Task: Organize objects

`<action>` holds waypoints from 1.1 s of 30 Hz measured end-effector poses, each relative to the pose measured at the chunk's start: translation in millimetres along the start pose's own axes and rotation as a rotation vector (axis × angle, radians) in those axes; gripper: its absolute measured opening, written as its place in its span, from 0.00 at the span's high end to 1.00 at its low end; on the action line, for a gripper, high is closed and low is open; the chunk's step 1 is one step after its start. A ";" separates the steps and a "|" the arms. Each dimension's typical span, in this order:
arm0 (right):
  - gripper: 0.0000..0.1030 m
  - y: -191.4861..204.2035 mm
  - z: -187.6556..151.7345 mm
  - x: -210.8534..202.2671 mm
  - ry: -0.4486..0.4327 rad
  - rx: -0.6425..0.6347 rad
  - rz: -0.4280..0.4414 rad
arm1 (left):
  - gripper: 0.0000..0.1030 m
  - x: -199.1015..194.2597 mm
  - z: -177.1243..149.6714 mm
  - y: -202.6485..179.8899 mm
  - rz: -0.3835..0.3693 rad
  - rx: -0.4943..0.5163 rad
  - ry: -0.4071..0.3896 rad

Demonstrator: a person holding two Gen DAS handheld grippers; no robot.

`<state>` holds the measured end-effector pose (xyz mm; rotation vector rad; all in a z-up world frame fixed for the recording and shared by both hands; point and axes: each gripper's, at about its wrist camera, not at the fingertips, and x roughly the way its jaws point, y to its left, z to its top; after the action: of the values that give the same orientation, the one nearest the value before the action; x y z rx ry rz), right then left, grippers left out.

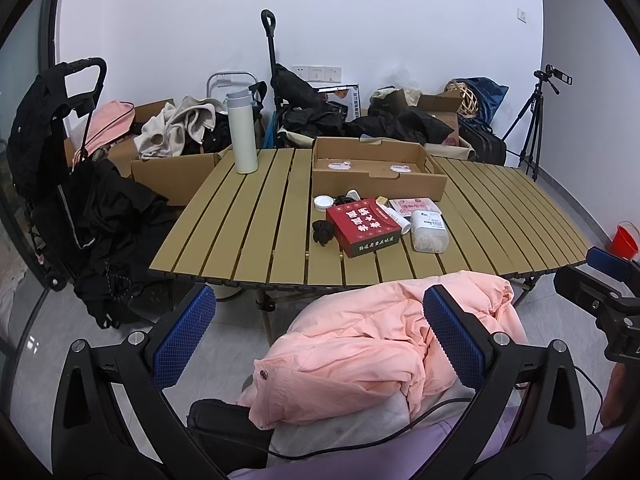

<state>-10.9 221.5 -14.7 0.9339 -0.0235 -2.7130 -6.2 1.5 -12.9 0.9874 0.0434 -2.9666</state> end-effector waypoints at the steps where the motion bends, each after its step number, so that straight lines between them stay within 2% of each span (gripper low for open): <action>1: 0.00 0.1 -0.2 0.2 0.001 -0.002 0.001 | 0.00 0.1 0.2 0.0 -0.001 0.000 0.000; 33: 0.00 -0.7 -2.5 4.8 0.018 0.003 0.005 | 0.00 3.2 -2.6 2.4 0.003 -0.002 0.015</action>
<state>-13.2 221.1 -19.6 0.9573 -0.0262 -2.7002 -7.2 -0.8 -16.9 1.0083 0.0447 -2.9557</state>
